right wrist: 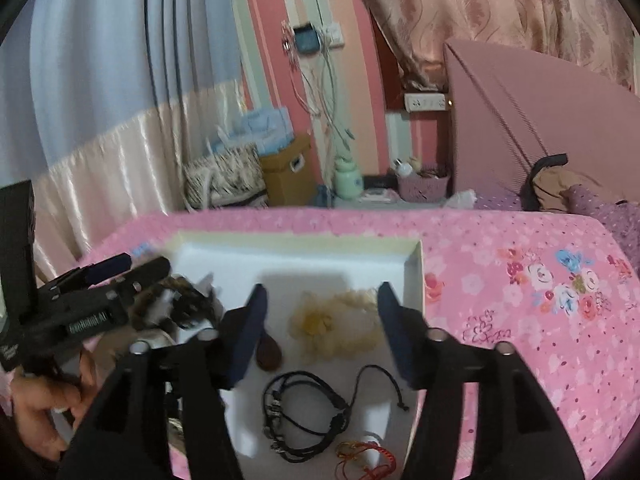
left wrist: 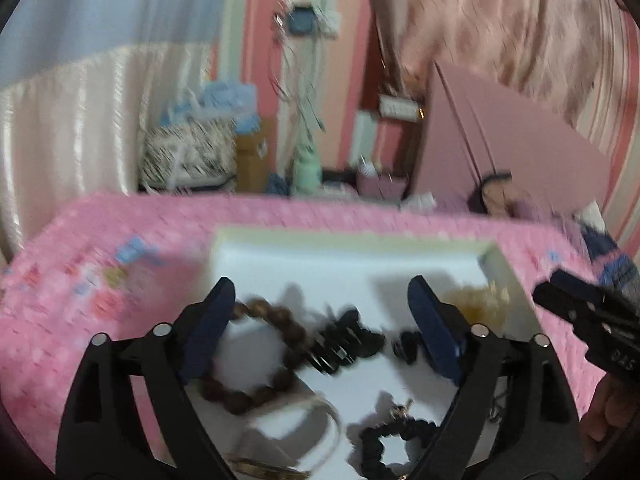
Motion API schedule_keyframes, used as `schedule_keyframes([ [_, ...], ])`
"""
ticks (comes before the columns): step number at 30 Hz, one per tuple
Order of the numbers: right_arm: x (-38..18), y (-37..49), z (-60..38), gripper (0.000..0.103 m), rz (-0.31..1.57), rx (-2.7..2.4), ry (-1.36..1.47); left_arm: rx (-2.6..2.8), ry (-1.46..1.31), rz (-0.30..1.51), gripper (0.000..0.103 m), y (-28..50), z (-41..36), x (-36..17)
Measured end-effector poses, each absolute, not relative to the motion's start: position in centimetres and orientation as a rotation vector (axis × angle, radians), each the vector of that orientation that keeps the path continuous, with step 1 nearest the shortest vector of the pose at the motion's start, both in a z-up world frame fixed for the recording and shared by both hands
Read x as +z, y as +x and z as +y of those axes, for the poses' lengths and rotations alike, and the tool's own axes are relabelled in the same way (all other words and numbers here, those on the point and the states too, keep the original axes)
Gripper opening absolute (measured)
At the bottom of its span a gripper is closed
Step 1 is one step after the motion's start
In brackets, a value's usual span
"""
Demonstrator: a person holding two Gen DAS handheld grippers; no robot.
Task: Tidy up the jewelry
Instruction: 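Release the claw clip with left tool while right tool releases flower scrunchie in tray, then withdraw both open tools from the tray toward the last jewelry pieces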
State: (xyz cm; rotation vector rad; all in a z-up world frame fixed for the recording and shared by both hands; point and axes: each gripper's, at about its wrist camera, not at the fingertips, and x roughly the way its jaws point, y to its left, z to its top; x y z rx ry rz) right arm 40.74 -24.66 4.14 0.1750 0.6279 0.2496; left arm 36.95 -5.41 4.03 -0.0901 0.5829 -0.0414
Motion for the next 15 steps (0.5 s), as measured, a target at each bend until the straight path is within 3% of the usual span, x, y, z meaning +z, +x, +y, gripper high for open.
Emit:
schedule_keyframes([
  [15, 11.2, 36.5, -27.8, 0.064, 0.46, 0.099, 0.122, -0.004, -0.064, 0.513, 0.091, 35.6, -4.6, 7.2],
])
